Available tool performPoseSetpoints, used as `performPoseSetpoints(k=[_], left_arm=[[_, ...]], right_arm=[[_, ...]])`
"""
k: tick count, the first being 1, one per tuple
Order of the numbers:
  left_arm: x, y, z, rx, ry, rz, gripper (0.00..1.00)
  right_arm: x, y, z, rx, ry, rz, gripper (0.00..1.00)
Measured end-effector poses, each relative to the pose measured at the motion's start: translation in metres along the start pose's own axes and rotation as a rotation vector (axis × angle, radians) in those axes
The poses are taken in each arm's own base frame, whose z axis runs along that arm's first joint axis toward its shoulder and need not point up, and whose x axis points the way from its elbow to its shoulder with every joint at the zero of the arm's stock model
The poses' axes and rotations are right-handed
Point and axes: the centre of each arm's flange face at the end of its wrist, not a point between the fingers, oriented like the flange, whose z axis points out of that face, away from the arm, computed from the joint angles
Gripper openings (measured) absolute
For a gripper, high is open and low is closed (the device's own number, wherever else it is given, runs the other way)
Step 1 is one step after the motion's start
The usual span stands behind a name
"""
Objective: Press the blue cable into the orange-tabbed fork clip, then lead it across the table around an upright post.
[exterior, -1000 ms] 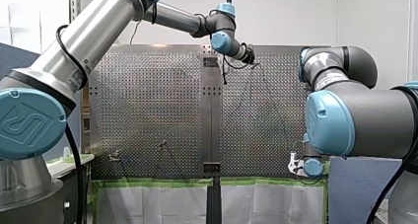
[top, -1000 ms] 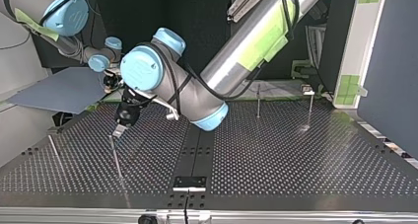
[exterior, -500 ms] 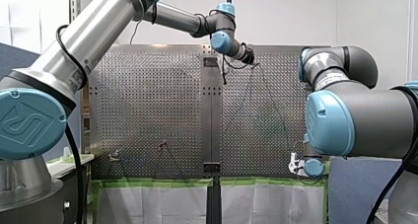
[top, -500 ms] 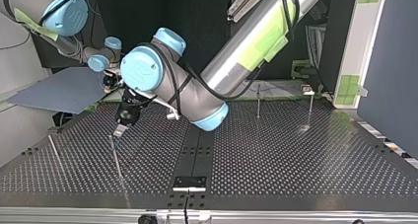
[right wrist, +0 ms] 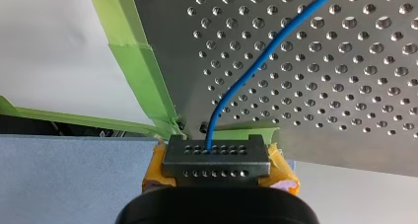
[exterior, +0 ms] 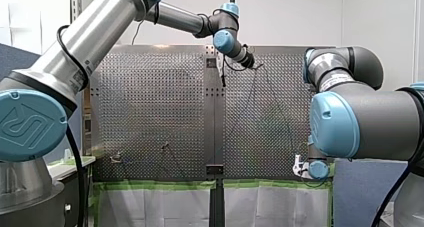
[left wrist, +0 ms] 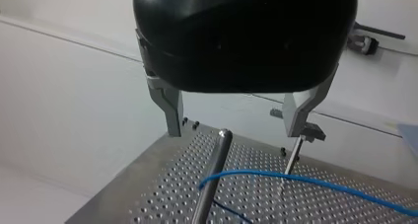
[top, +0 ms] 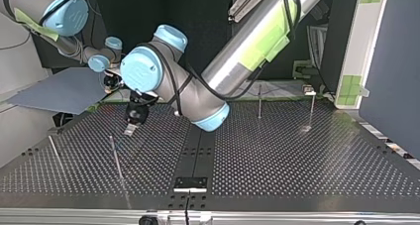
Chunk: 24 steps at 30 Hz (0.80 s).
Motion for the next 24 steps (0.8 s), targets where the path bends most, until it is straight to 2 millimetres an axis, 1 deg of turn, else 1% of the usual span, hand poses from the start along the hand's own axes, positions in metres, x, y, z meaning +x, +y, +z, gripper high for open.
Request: performPoseSetpoints(k=[8,15,20,24], left_arm=[[-0.001,0.005,-0.001,-0.061,-0.014,0.008,1.0],[-0.002,0.005,-0.003,-0.075,-0.013,0.029,1.0],[-0.005,0.001,-0.017,-0.1,0.004,0.067,1.0],[-0.013,-0.001,-0.029,-0.116,-0.016,0.079,1.0]], right_arm=[[0.0,0.0,0.0,0.0,0.0,0.0,0.0],[0.0,0.001,0.0,-0.001,0.0,0.001,0.0],[0.0,0.001,0.0,-0.001,-0.002,0.0,0.0],[-0.001,0.0,-0.001,0.0,-0.007,-0.001,0.0]])
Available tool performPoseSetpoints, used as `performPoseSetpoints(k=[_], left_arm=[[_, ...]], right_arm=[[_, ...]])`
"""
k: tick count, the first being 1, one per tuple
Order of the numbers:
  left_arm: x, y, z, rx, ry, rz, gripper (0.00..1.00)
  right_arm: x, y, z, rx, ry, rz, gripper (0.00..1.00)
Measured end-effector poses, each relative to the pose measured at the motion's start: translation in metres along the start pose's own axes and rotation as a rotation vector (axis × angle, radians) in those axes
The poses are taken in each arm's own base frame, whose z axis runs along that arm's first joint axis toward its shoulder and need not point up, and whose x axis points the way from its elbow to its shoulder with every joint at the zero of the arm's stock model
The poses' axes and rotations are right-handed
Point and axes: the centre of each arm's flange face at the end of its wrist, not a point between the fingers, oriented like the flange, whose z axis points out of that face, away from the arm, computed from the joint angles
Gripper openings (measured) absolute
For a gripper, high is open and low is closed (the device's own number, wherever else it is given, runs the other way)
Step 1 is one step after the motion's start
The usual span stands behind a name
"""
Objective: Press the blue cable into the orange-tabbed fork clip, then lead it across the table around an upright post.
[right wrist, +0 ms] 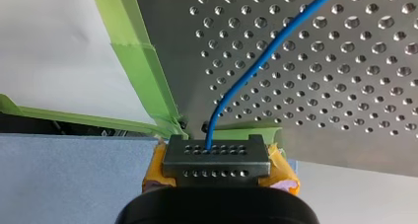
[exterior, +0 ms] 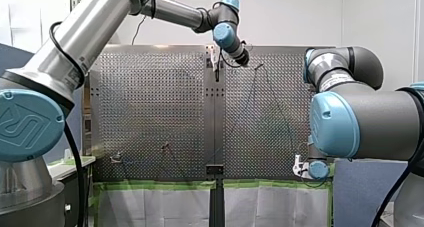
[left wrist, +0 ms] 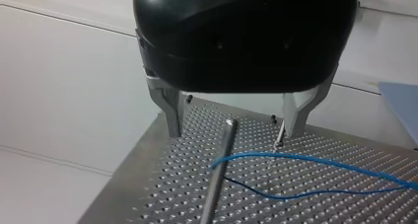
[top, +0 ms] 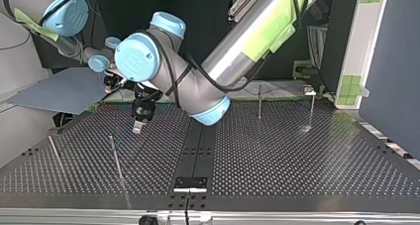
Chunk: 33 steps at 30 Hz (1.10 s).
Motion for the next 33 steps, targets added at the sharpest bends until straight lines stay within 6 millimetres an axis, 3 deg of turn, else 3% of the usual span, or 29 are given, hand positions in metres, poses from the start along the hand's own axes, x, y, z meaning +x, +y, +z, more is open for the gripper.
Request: performPoseSetpoints(k=[17,33], left_arm=[[-0.045,0.017,-0.045,0.007,-0.159,-0.199,1.0],[-0.075,0.025,-0.093,0.065,-0.289,-0.304,1.0]], right_arm=[[-0.001,-0.001,-0.001,0.002,-0.008,-0.002,0.0],[-0.001,-0.001,-0.001,0.002,-0.007,-0.002,0.0]])
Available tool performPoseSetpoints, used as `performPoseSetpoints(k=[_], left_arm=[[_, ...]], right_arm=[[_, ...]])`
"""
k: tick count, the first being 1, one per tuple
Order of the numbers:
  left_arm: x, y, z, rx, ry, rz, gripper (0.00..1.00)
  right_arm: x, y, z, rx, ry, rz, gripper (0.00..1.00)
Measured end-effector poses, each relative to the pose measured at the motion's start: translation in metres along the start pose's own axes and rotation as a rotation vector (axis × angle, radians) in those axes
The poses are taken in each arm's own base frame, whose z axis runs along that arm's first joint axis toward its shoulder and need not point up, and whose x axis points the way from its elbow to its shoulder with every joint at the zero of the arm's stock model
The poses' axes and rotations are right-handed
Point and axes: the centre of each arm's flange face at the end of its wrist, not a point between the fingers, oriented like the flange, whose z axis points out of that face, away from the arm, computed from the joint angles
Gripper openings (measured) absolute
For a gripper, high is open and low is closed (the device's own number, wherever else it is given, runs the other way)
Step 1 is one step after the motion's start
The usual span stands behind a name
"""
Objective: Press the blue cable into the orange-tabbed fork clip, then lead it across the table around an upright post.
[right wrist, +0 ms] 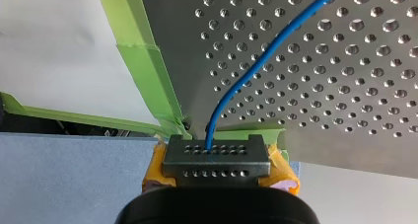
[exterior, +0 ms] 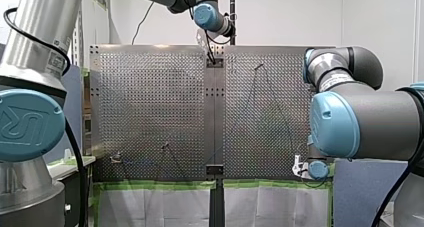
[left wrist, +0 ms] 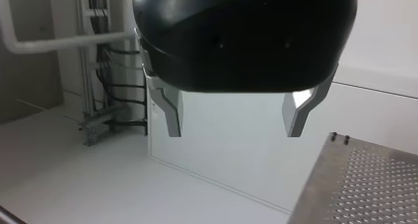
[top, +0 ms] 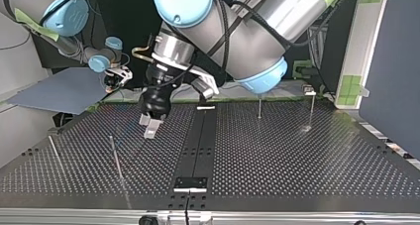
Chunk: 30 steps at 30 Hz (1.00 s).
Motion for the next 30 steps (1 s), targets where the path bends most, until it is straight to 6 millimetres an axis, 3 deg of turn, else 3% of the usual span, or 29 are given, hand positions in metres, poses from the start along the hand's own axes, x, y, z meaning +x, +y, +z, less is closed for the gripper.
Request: performPoseSetpoints(k=[17,30], left_arm=[[-0.04,0.001,-0.046,0.062,-0.139,-0.055,1.0],[0.018,0.034,-0.048,0.04,-0.121,-0.064,1.0]], right_arm=[[0.0,-0.001,0.0,0.003,-0.002,-0.001,0.0],[-0.001,-0.002,-0.001,0.004,-0.005,-0.001,0.0]])
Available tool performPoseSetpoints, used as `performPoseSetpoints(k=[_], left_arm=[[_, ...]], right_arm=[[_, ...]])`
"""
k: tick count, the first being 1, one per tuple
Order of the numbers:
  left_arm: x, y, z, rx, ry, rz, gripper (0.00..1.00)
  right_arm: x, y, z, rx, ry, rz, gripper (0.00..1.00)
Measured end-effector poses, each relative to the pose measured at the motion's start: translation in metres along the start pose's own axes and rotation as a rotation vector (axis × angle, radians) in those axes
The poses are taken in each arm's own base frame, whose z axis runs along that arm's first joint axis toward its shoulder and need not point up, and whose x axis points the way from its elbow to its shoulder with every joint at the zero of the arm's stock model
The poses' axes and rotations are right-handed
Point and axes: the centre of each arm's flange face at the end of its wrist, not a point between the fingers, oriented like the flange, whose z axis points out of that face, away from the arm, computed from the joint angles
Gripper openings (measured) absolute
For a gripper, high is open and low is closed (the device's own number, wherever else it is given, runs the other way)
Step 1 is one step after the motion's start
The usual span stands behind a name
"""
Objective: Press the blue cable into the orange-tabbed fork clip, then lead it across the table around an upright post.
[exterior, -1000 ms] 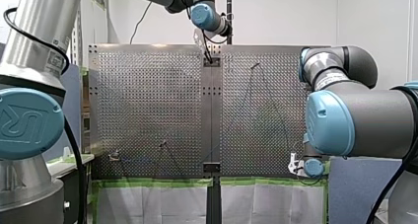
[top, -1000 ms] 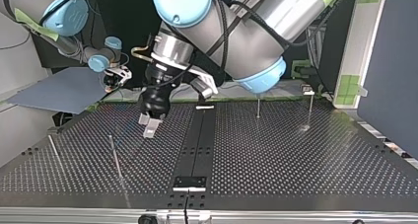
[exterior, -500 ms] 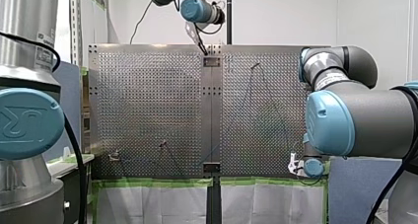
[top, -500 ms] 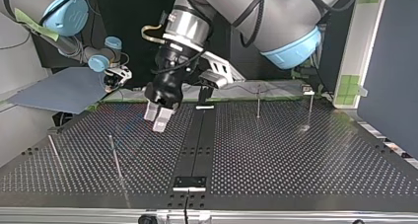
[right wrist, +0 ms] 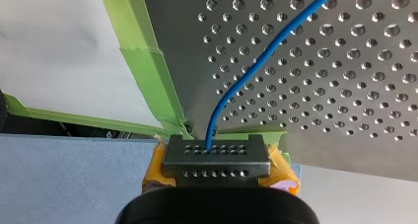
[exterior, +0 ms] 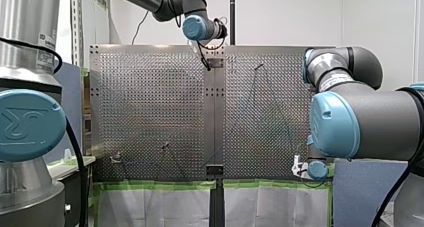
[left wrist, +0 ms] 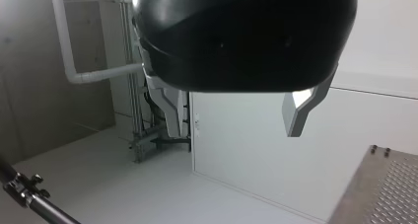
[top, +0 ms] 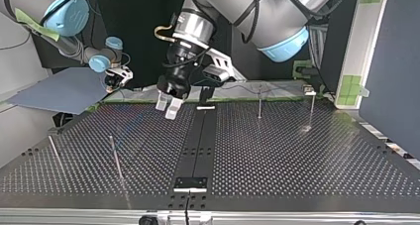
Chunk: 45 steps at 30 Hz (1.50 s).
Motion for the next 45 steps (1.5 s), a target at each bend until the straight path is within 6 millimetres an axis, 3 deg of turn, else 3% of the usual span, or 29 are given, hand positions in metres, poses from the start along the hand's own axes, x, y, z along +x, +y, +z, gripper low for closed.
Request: performPoseSetpoints(k=[20,45], left_arm=[[0.064,0.05,-0.04,-0.021,-0.002,-0.013,1.0],[0.114,0.1,-0.101,-0.023,-0.005,-0.117,1.0]], right_arm=[[-0.001,-0.004,-0.001,0.006,-0.003,-0.002,0.0],[0.0,-0.006,-0.001,0.008,-0.001,-0.011,0.0]])
